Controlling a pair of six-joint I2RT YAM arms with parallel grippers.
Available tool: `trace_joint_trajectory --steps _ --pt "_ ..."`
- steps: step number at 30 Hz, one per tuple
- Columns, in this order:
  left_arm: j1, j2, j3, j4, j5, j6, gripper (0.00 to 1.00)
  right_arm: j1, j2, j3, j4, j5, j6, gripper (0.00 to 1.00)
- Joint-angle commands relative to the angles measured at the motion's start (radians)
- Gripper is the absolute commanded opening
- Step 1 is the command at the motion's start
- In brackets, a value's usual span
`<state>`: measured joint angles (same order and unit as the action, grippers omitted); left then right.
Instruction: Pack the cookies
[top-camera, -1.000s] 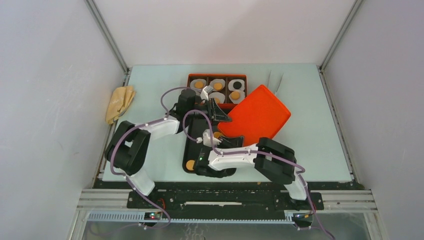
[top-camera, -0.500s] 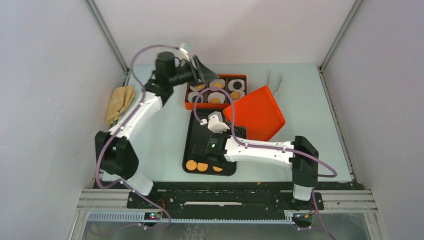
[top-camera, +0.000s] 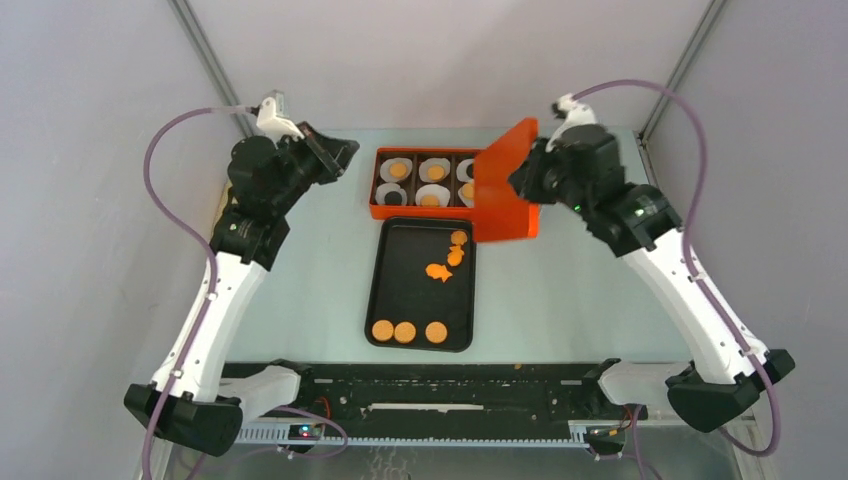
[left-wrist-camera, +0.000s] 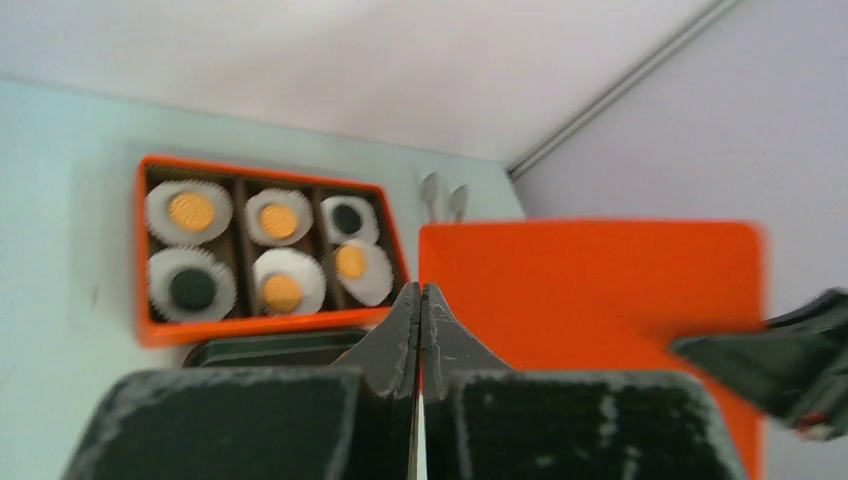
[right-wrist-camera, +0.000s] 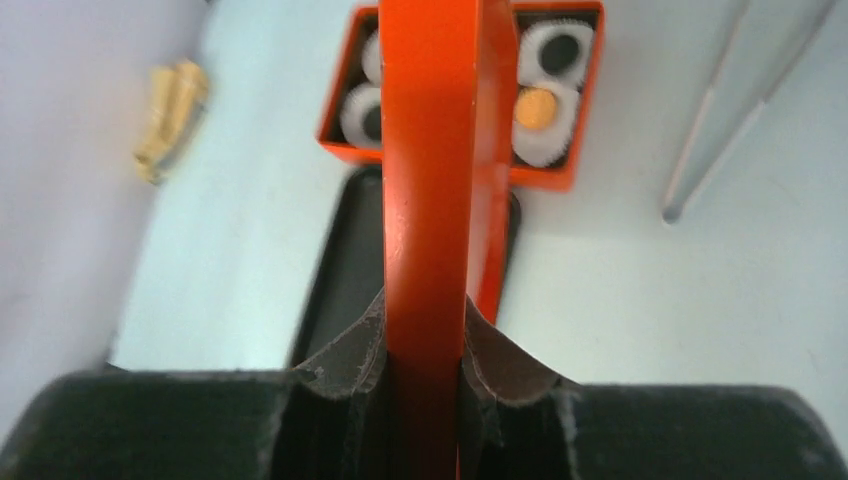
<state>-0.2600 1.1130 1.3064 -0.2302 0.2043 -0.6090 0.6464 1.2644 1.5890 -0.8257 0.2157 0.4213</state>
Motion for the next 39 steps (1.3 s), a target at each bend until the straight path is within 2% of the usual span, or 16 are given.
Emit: trace_joint_trajectory --steps 1,5,9,12,15,18,21,23,26,30,36,39 --pt "-0.004 -0.013 -0.092 -0.047 -0.163 0.071 0.0 -0.185 0.004 0.007 0.277 -0.595 0.042 0.0" --pt "-0.004 -0.027 -0.133 -0.047 -0.201 0.085 0.0 -0.334 0.065 -0.061 0.436 -0.837 0.17 0.0" --pt "-0.004 -0.033 -0.15 -0.043 -0.253 0.104 0.0 -0.455 0.136 -0.15 0.678 -1.029 0.357 0.0" --pt "-0.004 -0.035 -0.165 -0.032 -0.307 0.105 0.0 -0.506 0.242 -0.224 0.946 -1.152 0.561 0.0" --pt "-0.004 -0.027 -0.193 0.016 -0.353 0.096 0.0 -0.503 0.366 -0.269 1.244 -1.178 0.742 0.0" --pt "-0.004 0.0 -0.239 0.094 -0.36 0.036 0.0 -0.502 0.487 -0.25 1.407 -1.15 0.834 0.0" --pt "-0.004 0.04 -0.248 0.099 -0.36 0.014 0.0 -0.499 0.621 -0.205 1.531 -1.126 0.917 0.0" --pt "-0.004 0.055 -0.25 0.094 -0.377 0.027 0.0 -0.489 0.7 -0.158 1.554 -1.109 0.927 0.0" --pt "-0.004 0.071 -0.255 0.098 -0.39 0.042 0.0 -0.468 0.805 -0.062 1.498 -1.079 0.886 0.0" --pt "-0.005 0.081 -0.268 0.116 -0.361 0.056 0.0 -0.452 0.929 0.056 1.493 -1.064 0.898 0.0" --pt "-0.004 0.095 -0.28 0.124 -0.352 0.07 0.0 -0.449 1.079 0.245 1.38 -1.066 0.875 0.0" --pt "-0.004 0.118 -0.275 0.128 -0.342 0.073 0.0 -0.456 1.112 0.269 1.336 -1.069 0.858 0.0"
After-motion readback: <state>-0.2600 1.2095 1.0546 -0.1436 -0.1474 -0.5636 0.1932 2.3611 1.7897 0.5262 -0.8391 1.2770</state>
